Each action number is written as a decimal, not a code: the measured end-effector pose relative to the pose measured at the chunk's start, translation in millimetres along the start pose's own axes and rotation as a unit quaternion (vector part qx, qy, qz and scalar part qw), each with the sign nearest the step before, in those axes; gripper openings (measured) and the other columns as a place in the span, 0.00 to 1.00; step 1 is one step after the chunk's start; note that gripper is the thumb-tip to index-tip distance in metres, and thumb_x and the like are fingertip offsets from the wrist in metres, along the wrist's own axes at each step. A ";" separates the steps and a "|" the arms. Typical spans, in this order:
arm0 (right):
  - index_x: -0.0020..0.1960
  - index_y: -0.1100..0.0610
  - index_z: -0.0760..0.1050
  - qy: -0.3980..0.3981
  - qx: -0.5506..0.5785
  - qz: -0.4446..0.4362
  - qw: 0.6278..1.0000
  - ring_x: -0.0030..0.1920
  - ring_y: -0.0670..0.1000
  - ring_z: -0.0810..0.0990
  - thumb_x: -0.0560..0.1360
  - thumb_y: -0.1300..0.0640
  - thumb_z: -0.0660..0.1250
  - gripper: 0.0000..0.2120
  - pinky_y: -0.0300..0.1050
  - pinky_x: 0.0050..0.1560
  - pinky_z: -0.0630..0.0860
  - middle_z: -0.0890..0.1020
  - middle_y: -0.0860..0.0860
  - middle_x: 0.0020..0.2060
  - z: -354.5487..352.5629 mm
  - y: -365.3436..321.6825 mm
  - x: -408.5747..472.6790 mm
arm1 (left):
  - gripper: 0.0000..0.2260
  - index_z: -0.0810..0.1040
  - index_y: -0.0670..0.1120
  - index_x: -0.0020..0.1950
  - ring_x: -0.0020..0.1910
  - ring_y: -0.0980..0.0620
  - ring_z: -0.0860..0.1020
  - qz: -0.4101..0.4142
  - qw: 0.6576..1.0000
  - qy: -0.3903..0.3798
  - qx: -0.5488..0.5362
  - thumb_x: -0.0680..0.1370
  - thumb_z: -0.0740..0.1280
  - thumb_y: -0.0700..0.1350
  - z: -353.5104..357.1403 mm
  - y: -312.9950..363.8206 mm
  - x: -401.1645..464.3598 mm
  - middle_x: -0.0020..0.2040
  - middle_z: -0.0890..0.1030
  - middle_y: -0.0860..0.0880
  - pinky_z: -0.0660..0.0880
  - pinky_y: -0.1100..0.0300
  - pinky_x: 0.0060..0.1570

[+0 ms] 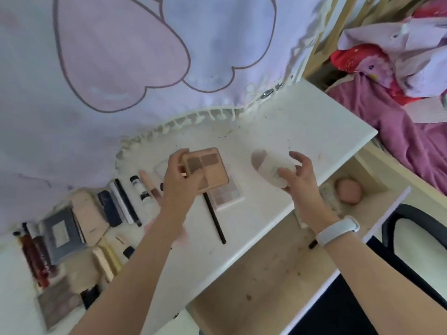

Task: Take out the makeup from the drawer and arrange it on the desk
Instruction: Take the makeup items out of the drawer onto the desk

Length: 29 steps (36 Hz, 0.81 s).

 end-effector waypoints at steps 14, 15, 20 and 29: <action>0.55 0.51 0.69 0.045 -0.216 -0.039 0.975 0.47 0.52 0.77 0.74 0.52 0.66 0.12 0.48 0.49 0.75 0.76 0.47 0.43 91.7 -16.9 87.5 | 0.03 0.66 0.48 0.50 0.35 0.53 0.71 -0.012 0.971 -0.021 0.239 0.77 0.58 0.44 11.6 -4.7 118.5 0.36 0.72 0.55 0.66 0.52 0.48; 0.54 0.49 0.69 0.044 -0.263 -0.040 0.963 0.49 0.54 0.77 0.74 0.51 0.65 0.10 0.52 0.54 0.72 0.77 0.47 0.44 91.8 -16.5 90.6 | 0.03 0.65 0.48 0.49 0.34 0.55 0.70 0.007 0.964 -0.017 0.266 0.78 0.58 0.45 12.9 -3.5 120.4 0.34 0.71 0.56 0.62 0.54 0.48; 0.61 0.51 0.73 0.053 -0.445 -0.075 0.891 0.57 0.56 0.72 0.76 0.45 0.61 0.17 0.49 0.50 0.59 0.78 0.52 0.53 87.1 -18.3 96.5 | 0.06 0.69 0.48 0.52 0.52 0.46 0.70 0.064 0.923 -0.019 0.379 0.78 0.58 0.48 20.3 -3.6 123.5 0.42 0.76 0.51 0.55 0.54 0.49; 0.66 0.54 0.71 0.030 -0.439 -0.111 0.891 0.62 0.54 0.70 0.79 0.47 0.58 0.19 0.53 0.62 0.64 0.74 0.52 0.60 68.2 -23.5 84.4 | 0.13 0.73 0.48 0.61 0.63 0.44 0.64 0.098 0.887 -0.006 0.450 0.77 0.61 0.47 36.1 -5.8 103.6 0.61 0.73 0.46 0.58 0.50 0.58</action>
Point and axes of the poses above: each hand's wrist, its own x-axis towards the middle knuckle, its own z-axis out of the palm, y = z × x, the point moved 5 cm from there along x, towards the middle knuckle
